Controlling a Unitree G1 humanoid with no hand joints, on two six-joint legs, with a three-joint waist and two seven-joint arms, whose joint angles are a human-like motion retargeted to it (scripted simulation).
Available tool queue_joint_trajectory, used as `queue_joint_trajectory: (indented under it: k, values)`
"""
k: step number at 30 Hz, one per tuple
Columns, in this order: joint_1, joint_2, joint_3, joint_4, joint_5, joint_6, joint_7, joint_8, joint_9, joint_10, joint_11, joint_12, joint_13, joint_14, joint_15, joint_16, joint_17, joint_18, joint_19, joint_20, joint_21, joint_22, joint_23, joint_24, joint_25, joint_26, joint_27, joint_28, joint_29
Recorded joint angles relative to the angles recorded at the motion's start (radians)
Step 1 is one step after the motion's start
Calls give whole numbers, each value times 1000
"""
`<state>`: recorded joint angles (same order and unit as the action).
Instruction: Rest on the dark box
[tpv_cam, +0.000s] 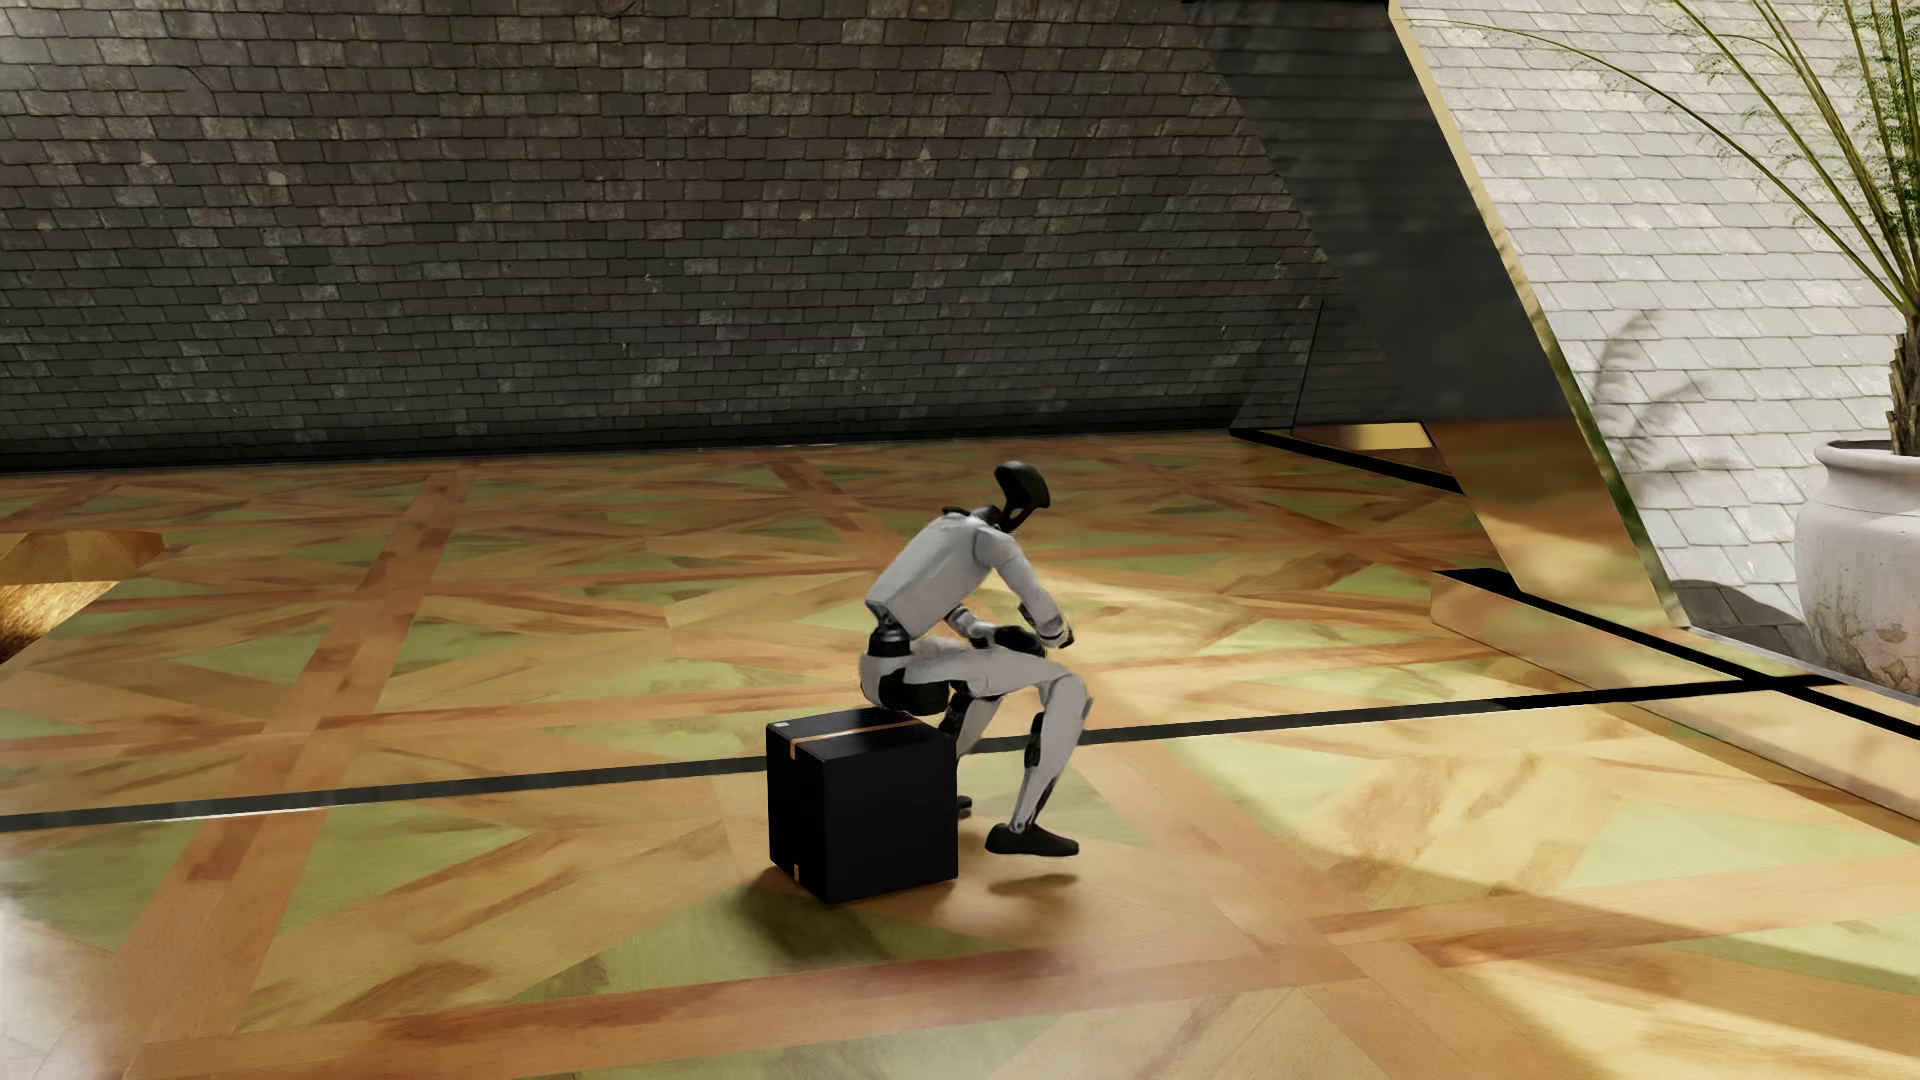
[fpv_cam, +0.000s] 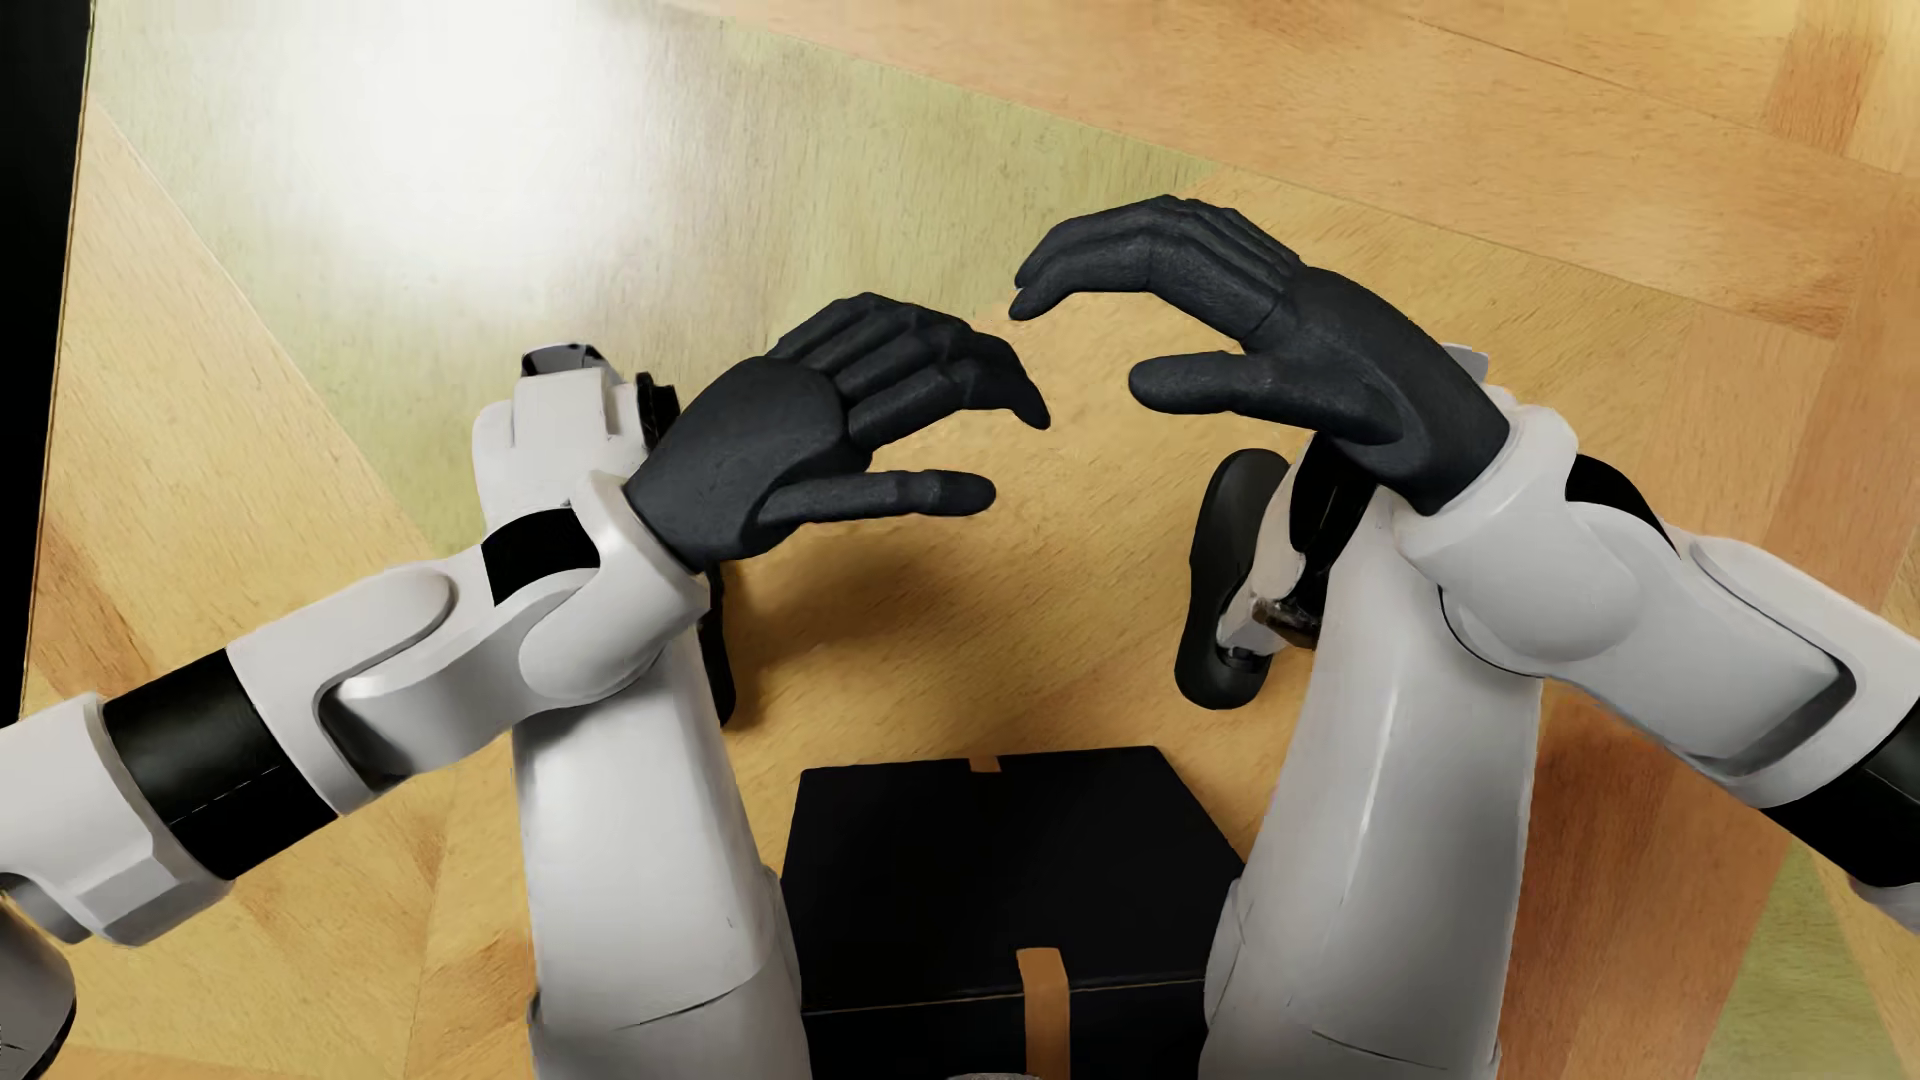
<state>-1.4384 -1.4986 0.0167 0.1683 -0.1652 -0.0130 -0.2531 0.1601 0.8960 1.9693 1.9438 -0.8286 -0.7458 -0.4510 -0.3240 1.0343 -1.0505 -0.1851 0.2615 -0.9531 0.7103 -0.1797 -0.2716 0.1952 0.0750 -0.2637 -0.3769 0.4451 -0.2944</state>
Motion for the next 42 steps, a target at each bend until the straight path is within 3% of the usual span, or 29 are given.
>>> queue_joint_trajectory:
  k: [4, 9, 13, 15, 20, 23, 24, 26, 28, 30, 31, 33, 37, 40, 42]
  values:
    - [64, 53, -4, 8, -2, 4, 0, 6, -35, 38, 41, 127, 100, 36, 50, -88, 90, -2, -14, 130, -76, 90, 88, 26, -46, 23, 40, -90, 83]
    - [217, 206, -9, 28, -12, 11, 19, -3, -115, 39, 41, 315, 290, 64, 74, -309, 342, 6, -28, 313, -244, 322, 311, 65, -145, 46, 88, -225, 195]
    - [314, 295, -17, 30, -6, 2, 31, -9, -190, 21, 29, 404, 404, 79, 85, -458, 588, 13, -47, 410, -380, 487, 497, 79, -196, 51, 107, -275, 186]
    - [351, 323, -21, 26, 8, -5, 34, -11, -219, 13, 24, 426, 416, 87, 93, -500, 657, 20, -63, 431, -392, 552, 566, 68, -206, 59, 119, -283, 171]
    - [432, 382, -25, 19, 39, -20, 46, -19, -283, -1, 22, 487, 430, 96, 103, -541, 673, 34, -101, 479, -368, 695, 724, -7, -153, 106, 140, -218, 112]
    - [455, 401, -22, 9, 45, -23, 50, -22, -312, -6, 20, 559, 490, 106, 110, -576, 690, 46, -113, 565, -428, 839, 886, -128, -71, 182, 193, -225, 76]
    - [459, 406, -21, 7, 47, -23, 51, -23, -320, -7, 17, 581, 509, 110, 113, -582, 693, 51, -114, 590, -446, 912, 968, -159, -46, 207, 220, -257, 105]
    - [472, 418, -22, 4, 48, -27, 54, -30, -328, -11, 14, 629, 535, 114, 118, -577, 688, 56, -124, 610, -452, 1062, 1150, -181, -66, 257, 282, -368, 216]
    - [482, 430, -25, 9, 54, -31, 57, -36, -332, -11, 10, 672, 559, 115, 120, -571, 699, 57, -129, 611, -441, 1205, 1320, -127, -152, 270, 303, -507, 329]
    - [489, 438, -26, 16, 58, -32, 61, -40, -342, -12, 7, 724, 604, 113, 120, -584, 728, 58, -130, 615, -437, 1294, 1443, 4, -252, 237, 293, -606, 393]
    - [491, 442, -27, 19, 58, -32, 62, -41, -343, -12, 6, 747, 633, 113, 121, -597, 743, 58, -129, 620, -443, 1324, 1478, 37, -282, 239, 299, -631, 416]
    - [493, 450, -27, 22, 59, -31, 63, -43, -349, -11, 4, 802, 700, 112, 121, -622, 768, 59, -127, 655, -470, 1346, 1501, 31, -296, 244, 300, -628, 431]
    - [492, 460, -30, 26, 67, -32, 59, -44, -355, -8, -1, 886, 784, 113, 124, -647, 795, 59, -125, 718, -496, 1253, 1437, -30, -301, 236, 287, -608, 469]
    - [497, 472, -29, 27, 75, -33, 56, -43, -356, -7, -5, 886, 778, 115, 128, -633, 801, 61, -125, 697, -476, 1177, 1388, -9, -309, 210, 275, -638, 487]
    - [499, 477, -28, 23, 79, -36, 55, -44, -356, -8, -7, 853, 752, 117, 130, -627, 804, 64, -129, 667, -458, 1174, 1386, 20, -304, 200, 271, -620, 464]
